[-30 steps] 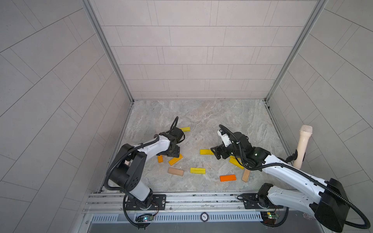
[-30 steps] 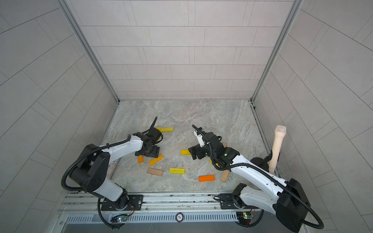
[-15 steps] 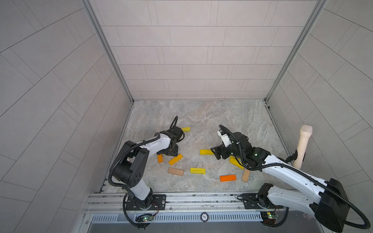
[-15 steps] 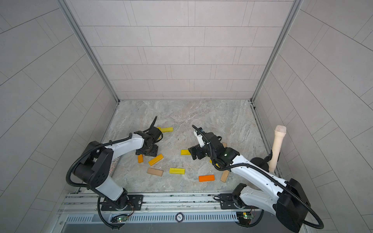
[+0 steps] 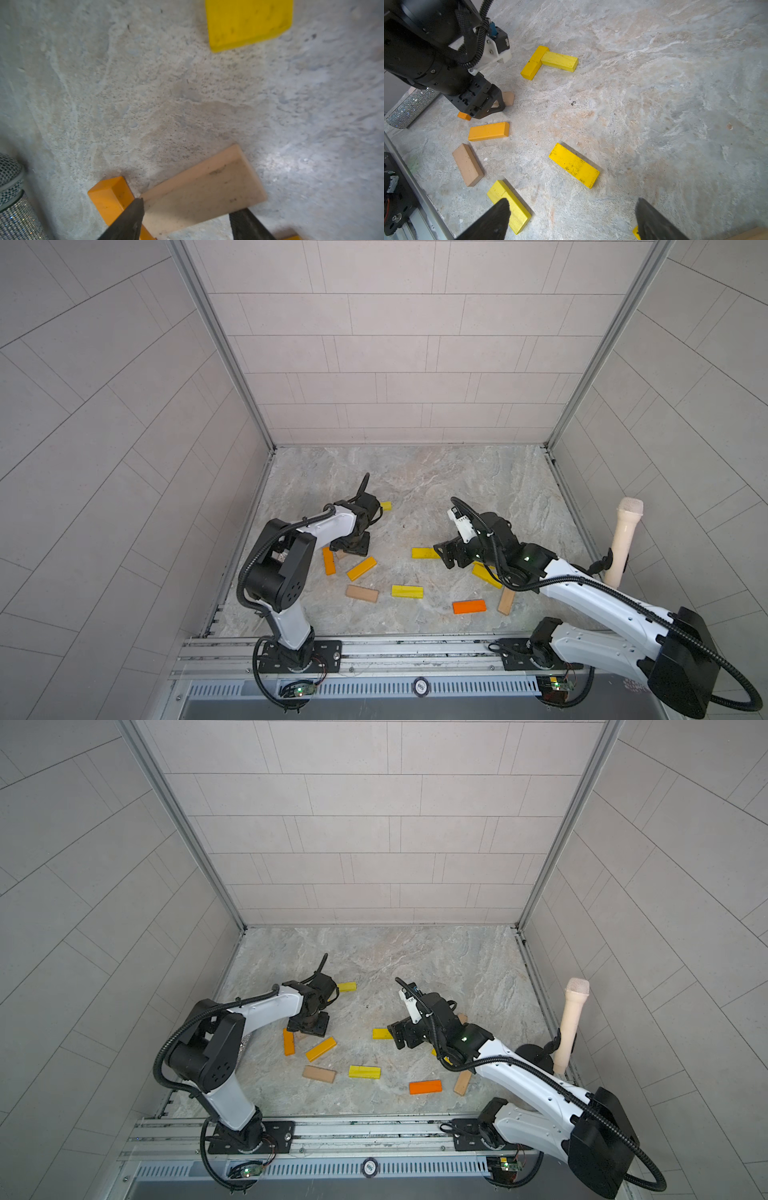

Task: Assemble the number 8 with building blocks
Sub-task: Assemble the building block at the center of the board.

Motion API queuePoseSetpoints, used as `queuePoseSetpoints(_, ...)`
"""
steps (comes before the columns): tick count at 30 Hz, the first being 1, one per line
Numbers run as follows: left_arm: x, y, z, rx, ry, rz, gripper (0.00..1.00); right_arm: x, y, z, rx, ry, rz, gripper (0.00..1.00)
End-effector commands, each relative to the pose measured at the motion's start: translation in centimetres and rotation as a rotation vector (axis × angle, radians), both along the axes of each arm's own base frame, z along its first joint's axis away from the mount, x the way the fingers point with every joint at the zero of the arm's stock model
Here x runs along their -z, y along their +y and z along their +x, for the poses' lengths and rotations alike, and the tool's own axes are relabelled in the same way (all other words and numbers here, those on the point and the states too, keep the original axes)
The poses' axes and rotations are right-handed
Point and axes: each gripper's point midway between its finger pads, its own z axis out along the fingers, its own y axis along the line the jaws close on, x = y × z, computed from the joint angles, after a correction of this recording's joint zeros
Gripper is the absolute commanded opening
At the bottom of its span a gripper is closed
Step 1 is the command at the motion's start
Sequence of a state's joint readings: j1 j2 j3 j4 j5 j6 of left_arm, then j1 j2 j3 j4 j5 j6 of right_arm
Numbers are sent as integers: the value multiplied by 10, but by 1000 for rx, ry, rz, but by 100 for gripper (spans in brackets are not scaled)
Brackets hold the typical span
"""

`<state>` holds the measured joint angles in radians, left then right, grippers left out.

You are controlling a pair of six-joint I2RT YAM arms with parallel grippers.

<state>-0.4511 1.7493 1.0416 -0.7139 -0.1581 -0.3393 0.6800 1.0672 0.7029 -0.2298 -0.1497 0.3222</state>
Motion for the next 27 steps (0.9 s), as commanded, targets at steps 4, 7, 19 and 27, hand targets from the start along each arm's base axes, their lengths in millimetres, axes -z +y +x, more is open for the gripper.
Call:
queuePoseSetpoints(4,4,-4,8,25,24,-2,71,-2,0,1,2,-14,-5,96)
queuePoseSetpoints(7,-2,-7,12,41,8,-9,73,-1,-1,0,4,-12,-5,96)
queuePoseSetpoints(19,-15,-1,26,114,-12,60,74,3,-1,-1,6,-4,-3,96)
queuePoseSetpoints(27,-5,-6,20,144,56,46,69,4,-5,-2,17,-9,-9,96)
